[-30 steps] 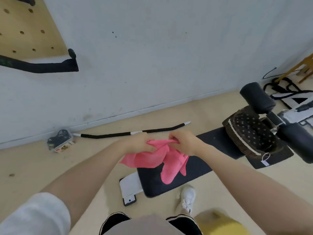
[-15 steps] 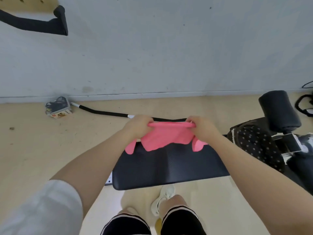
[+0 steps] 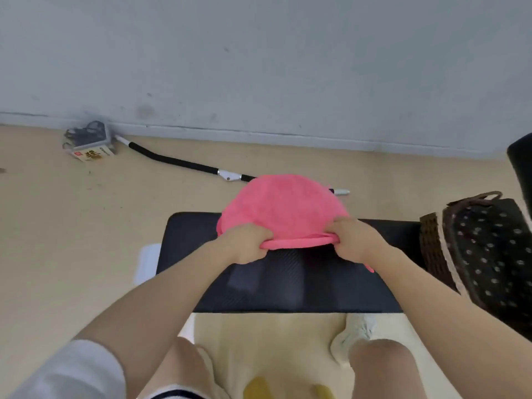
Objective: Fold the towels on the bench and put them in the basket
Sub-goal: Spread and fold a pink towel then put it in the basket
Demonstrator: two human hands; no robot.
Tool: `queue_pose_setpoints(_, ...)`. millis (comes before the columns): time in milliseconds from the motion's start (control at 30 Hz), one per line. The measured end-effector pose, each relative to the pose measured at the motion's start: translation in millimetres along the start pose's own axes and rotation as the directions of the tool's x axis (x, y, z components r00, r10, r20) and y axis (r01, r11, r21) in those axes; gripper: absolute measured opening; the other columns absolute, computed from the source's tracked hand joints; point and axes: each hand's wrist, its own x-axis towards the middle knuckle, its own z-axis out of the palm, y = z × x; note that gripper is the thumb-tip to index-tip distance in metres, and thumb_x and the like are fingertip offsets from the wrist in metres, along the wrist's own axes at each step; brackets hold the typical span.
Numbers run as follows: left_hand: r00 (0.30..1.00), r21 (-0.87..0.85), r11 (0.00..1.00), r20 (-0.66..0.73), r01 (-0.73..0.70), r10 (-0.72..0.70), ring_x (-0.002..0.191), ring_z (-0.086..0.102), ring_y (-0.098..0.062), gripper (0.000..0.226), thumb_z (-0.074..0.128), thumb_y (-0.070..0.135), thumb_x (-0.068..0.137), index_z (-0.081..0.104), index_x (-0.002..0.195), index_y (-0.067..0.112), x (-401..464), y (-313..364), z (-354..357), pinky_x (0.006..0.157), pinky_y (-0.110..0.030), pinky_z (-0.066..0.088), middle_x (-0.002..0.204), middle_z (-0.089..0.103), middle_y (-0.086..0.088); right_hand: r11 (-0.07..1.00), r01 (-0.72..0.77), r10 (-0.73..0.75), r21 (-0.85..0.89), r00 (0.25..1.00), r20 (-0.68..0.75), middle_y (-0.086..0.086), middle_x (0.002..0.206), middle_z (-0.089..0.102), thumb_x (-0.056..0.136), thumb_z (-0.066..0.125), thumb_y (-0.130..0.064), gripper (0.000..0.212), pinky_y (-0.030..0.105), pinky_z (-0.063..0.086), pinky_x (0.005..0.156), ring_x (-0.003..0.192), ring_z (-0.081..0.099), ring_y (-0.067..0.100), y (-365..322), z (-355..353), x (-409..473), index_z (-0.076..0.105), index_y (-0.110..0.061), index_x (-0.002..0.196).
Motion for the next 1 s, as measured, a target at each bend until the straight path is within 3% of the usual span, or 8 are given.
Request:
queue_pose_setpoints(133, 0.998, -0.044, 0.997, 0.005, 0.060, -0.060, 0.076, 0.043, -0.018, 0.017, 0.052, 0.009, 0.084, 0.040, 0.075, 0.017, 36, -20, 80, 0.063, -0.027, 0.029, 0.077, 0.047, 0.002, 0.989, -0.011, 0.018, 0.148, 0.999, -0.040, -0.002, 0.076, 0.054, 0.084, 0.047, -0.009, 0.014, 0.027, 0.033, 0.060, 0.079, 0.048, 0.020, 29, 85, 23, 0.056, -0.019, 0.080)
queue_pose_setpoints(267, 0.996, 0.062, 0.996, -0.060, 0.064, -0.060, 0.073, 0.044, -0.020, 0.030, 0.054, 0.012, 0.079, 0.032, 0.063, 0.025, 48, -27, 118, 0.063, -0.030, 0.034, 0.069, 0.043, 0.005, 0.945, 0.101, -0.064, 0.312, 0.990, -0.128, -0.005, 0.058, 0.042, 0.079, 0.047, 0.001, 0.027, 0.022, 0.025, 0.053, 0.059, 0.037, 0.014, 44, 119, 25, 0.040, -0.018, 0.061)
queue_pose_setpoints(467, 0.992, 0.095, 0.989, -0.076, 0.111, -0.104, 0.072, 0.043, -0.025, 0.025, 0.052, 0.009, 0.078, 0.037, 0.062, 0.020, 25, -10, 143, 0.064, -0.031, 0.032, 0.074, 0.048, -0.004, 0.958, 0.283, -0.281, 0.049, 0.959, -0.047, -0.004, 0.055, 0.029, 0.076, 0.046, -0.003, 0.033, 0.026, 0.019, 0.051, 0.056, 0.025, 0.015, 34, 136, 2, 0.025, -0.018, 0.055)
queue_pose_setpoints(567, 0.991, 0.071, 0.991, -0.083, 0.115, -0.109, 0.075, 0.045, -0.024, 0.017, 0.051, 0.007, 0.078, 0.044, 0.068, 0.019, -3, 7, 170, 0.066, -0.031, 0.033, 0.081, 0.052, -0.007, 0.962, 0.272, -0.272, -0.024, 0.962, 0.011, -0.002, 0.054, 0.029, 0.071, 0.044, -0.008, 0.028, 0.033, 0.019, 0.054, 0.054, 0.024, 0.015, 34, 158, -25, 0.024, -0.018, 0.054)
queue_pose_setpoints(633, 0.989, 0.089, 0.989, -0.098, 0.119, -0.110, 0.078, 0.045, -0.023, 0.008, 0.049, 0.006, 0.082, 0.056, 0.082, 0.011, -16, 15, 188, 0.067, -0.030, 0.032, 0.087, 0.056, -0.011, 0.971, 0.234, -0.235, -0.043, 0.972, -0.003, -0.001, 0.053, 0.029, 0.070, 0.045, -0.004, 0.029, 0.034, 0.021, 0.057, 0.053, 0.024, 0.016, 36, 168, -40, 0.025, -0.018, 0.054)
queue_pose_setpoints(767, 0.972, 0.053, 0.986, -0.182, 0.158, -0.146, 0.095, 0.054, -0.022, 0.034, 0.053, 0.026, 0.091, 0.053, 0.124, 0.016, -33, 19, 211, 0.081, -0.029, 0.040, 0.114, 0.062, -0.005, 0.966, 0.255, -0.256, -0.034, 0.965, -0.057, -0.007, 0.064, 0.048, 0.084, 0.051, -0.020, 0.019, 0.033, 0.033, 0.061, 0.059, 0.039, 0.012, 28, 180, -59, 0.048, -0.023, 0.065)
queue_pose_setpoints(867, 0.885, -0.077, 0.975, -0.410, 0.207, -0.221, 0.097, 0.055, -0.021, 0.040, 0.049, 0.040, 0.093, 0.053, 0.125, 0.017, -43, 12, 216, 0.085, -0.032, 0.045, 0.111, 0.060, -0.004, 0.944, 0.324, -0.330, -0.064, 0.926, -0.182, -0.004, 0.092, 0.063, 0.091, 0.050, -0.042, 0.028, 0.036, 0.047, 0.080, 0.086, 0.056, 0.018, 10, 183, -59, 0.064, -0.020, 0.100)
queue_pose_setpoints(1000, 0.629, -0.179, 0.937, -0.701, 0.300, -0.336, 0.110, 0.048, -0.027, 0.031, 0.046, 0.028, 0.094, 0.054, 0.120, 0.013, -54, -13, 210, 0.088, -0.041, 0.045, 0.118, 0.052, -0.007, 0.905, 0.425, -0.385, 0.014, 0.833, -0.397, 0.010, 0.112, 0.061, 0.094, 0.049, -0.028, 0.028, 0.040, 0.042, 0.095, 0.108, 0.054, 0.028, -35, 172, -31, 0.063, -0.014, 0.113)
